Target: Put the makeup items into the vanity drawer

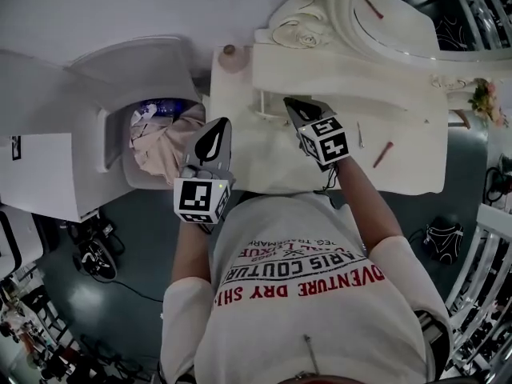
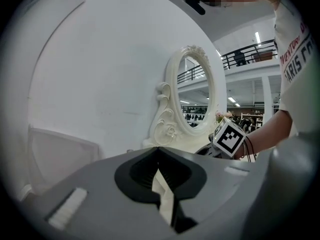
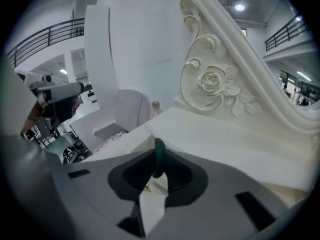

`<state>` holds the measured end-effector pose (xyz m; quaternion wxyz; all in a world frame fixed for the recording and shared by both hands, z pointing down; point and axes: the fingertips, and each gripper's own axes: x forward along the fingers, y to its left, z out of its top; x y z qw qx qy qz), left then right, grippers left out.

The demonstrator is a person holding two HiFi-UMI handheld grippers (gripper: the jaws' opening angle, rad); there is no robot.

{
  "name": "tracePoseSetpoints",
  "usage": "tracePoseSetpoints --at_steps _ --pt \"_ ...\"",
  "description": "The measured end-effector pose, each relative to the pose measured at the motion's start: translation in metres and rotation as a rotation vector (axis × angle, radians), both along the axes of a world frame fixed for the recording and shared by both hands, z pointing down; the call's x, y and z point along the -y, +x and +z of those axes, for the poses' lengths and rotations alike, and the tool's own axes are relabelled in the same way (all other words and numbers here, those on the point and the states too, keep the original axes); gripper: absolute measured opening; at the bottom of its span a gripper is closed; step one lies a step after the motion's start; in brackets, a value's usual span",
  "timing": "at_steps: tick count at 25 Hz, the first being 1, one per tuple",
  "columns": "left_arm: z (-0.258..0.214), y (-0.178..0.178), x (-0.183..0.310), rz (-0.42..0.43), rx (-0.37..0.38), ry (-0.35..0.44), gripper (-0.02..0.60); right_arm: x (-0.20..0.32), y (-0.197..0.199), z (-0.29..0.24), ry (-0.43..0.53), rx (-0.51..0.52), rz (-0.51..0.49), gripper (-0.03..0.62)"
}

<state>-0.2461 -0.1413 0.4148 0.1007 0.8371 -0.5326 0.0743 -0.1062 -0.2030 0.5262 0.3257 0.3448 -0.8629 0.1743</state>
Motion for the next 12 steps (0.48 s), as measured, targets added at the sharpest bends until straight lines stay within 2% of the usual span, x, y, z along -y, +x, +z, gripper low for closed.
tracePoseSetpoints --at_steps 2,6,9,12 --pt "0.001 -0.006 0.001 -0.009 -0.007 0.0 0.009 0.001 -0.007 0.005 -0.028 0.007 -0.005 0.061" --pt "0.002 -0.011 0.002 -0.008 -0.013 0.002 0.009 0.007 -0.015 0.007 -0.081 0.06 0.038 0.132" --pt "0.003 -0.009 0.004 0.004 -0.011 0.001 0.009 0.009 -0.013 0.004 -0.073 0.06 0.067 0.198" --pt "0.002 -0.001 0.008 0.028 -0.011 0.004 0.009 0.006 -0.003 0.002 -0.057 0.049 0.071 0.202"
